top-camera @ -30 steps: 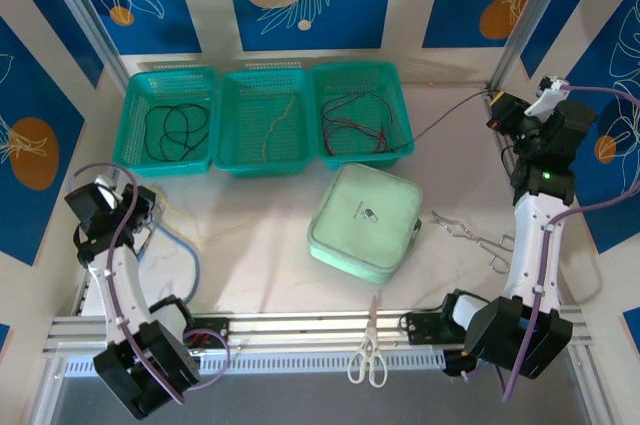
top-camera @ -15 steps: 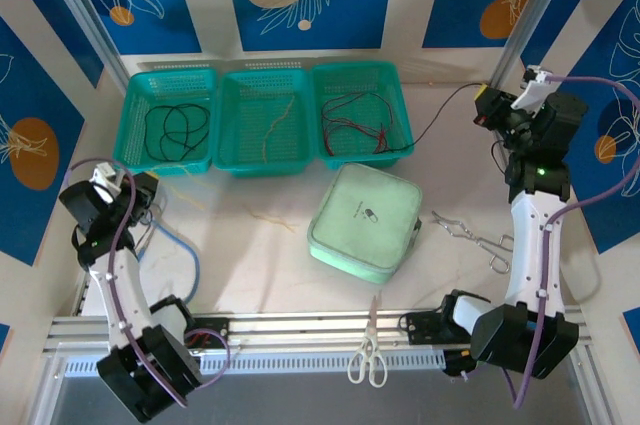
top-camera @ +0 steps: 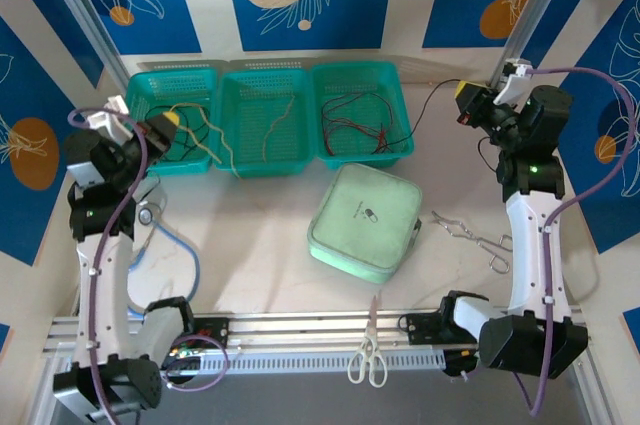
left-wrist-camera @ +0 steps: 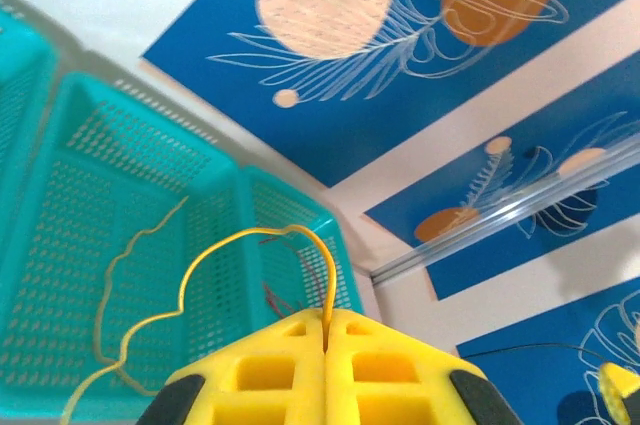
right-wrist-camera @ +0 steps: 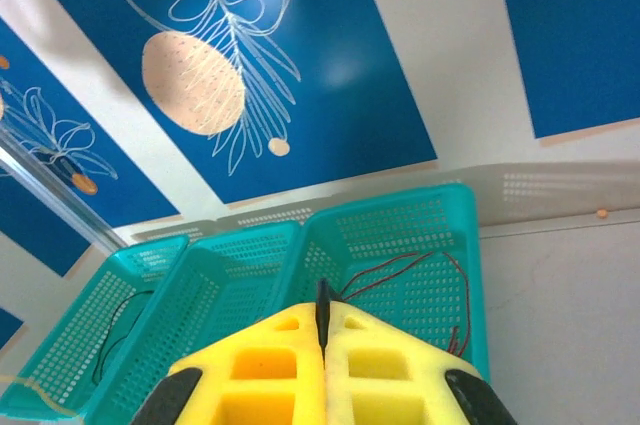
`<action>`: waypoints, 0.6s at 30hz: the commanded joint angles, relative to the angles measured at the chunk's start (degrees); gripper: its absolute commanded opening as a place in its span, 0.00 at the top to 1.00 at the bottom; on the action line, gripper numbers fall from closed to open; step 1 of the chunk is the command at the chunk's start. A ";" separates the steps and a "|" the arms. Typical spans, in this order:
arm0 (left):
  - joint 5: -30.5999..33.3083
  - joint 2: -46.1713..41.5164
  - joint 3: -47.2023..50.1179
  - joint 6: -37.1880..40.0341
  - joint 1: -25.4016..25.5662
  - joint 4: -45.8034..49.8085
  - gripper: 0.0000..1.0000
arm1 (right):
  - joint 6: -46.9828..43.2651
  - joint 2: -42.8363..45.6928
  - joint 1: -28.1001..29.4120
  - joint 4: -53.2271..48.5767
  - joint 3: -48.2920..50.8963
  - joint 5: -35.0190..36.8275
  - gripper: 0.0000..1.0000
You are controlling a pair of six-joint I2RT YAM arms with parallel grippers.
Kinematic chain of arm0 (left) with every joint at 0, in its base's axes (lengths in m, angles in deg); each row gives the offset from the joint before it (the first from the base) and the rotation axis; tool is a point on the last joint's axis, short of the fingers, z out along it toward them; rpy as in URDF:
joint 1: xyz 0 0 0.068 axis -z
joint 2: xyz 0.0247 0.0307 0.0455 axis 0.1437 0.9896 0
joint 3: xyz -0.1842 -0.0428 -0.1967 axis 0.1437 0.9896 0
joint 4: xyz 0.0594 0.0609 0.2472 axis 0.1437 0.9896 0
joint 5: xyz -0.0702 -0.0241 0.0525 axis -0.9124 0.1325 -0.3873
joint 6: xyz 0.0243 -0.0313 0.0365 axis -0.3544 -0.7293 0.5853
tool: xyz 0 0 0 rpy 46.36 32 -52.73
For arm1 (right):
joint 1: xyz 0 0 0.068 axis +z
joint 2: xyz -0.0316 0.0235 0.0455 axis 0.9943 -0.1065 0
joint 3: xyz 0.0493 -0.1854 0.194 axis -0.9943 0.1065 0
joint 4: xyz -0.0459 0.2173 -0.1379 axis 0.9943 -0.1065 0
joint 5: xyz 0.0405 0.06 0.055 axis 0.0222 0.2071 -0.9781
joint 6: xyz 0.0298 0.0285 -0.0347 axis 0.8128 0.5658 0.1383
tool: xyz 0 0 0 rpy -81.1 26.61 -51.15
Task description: Untangle the cables
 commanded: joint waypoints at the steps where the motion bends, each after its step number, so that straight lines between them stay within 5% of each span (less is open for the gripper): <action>1: 6.02 3.94 -6.55 3.69 4.86 1.96 1.00 | -1.25 0.91 1.18 -0.38 -1.31 -0.11 1.00; 18: 8.29 26.73 -39.89 8.18 10.92 0.84 1.00 | -2.73 -0.83 12.35 -4.02 -4.73 3.47 1.00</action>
